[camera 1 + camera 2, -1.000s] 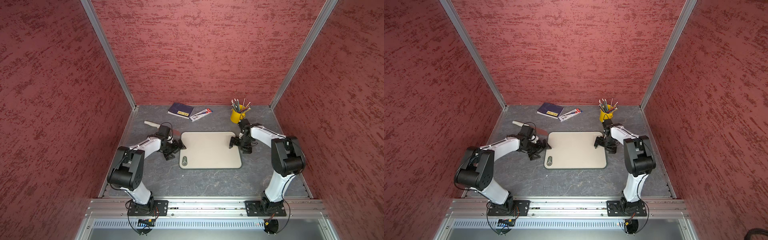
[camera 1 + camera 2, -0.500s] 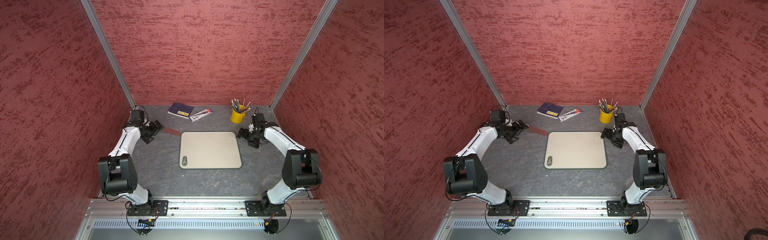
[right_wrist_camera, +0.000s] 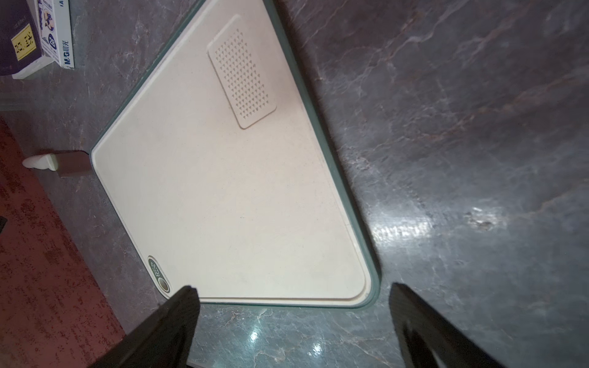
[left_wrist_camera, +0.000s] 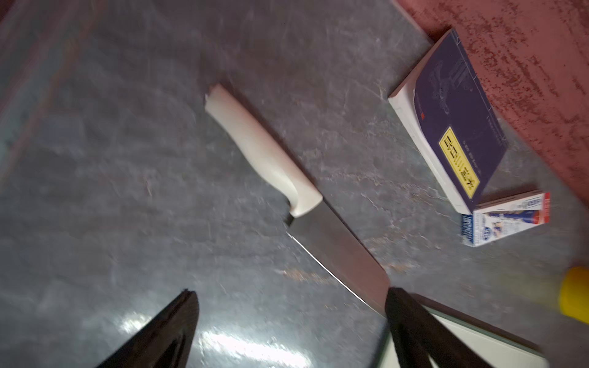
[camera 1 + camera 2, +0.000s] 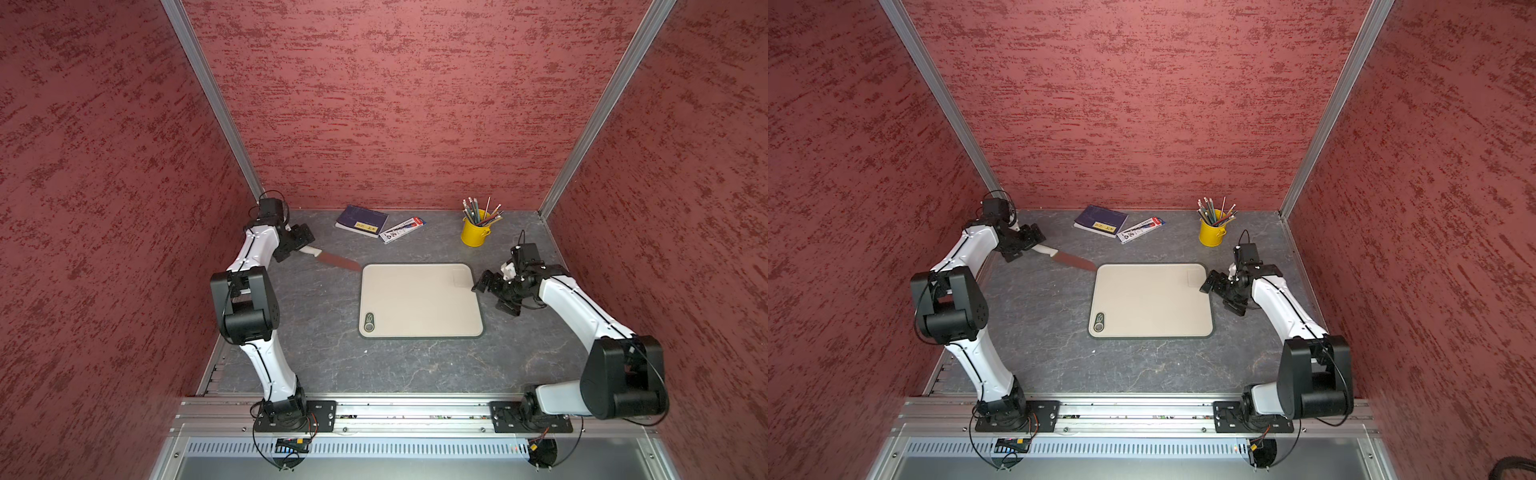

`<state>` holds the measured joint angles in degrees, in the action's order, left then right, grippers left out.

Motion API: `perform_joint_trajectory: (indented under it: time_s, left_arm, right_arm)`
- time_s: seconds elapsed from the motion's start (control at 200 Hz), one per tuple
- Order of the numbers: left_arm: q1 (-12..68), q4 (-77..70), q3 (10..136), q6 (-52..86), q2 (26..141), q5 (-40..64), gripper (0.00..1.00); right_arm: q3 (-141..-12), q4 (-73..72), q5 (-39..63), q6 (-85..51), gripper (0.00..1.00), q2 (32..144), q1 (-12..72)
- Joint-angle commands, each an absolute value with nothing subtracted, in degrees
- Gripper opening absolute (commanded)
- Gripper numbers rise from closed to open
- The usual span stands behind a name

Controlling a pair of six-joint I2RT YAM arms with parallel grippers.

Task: Align the knife with the edge of the cutting board
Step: Adjust the knife at the center of the board.

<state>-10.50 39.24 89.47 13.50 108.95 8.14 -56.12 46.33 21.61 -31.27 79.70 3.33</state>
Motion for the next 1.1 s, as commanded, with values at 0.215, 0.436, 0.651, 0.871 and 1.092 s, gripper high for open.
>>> perform_joint_trajectory:
  time_s: [0.215,0.436,0.651,0.871,1.092]
  left_arm:
    - [-1.64,22.34,89.21,-20.58,115.22,-6.86,1.00]
    - [0.33,24.85,95.38,-23.68,121.11,-6.63,1.00]
    - [-3.24,31.42,106.93,-13.75,127.87,1.12,1.00]
    - [-4.58,37.01,113.79,-5.62,134.62,3.11,1.00]
    - [-6.91,43.86,121.66,1.35,140.24,6.95,1.00]
  right_arm:
    - [-51.03,53.07,23.30,-32.62,0.98,77.48,4.64]
    - [-53.11,56.75,21.95,-30.82,0.98,78.71,5.54]
    - [-53.34,56.73,22.37,-31.29,0.98,79.41,6.01]
    - [-53.36,58.26,21.80,-31.03,0.98,78.23,6.18]
    - [-53.26,58.89,21.69,-31.20,0.98,77.60,6.33]
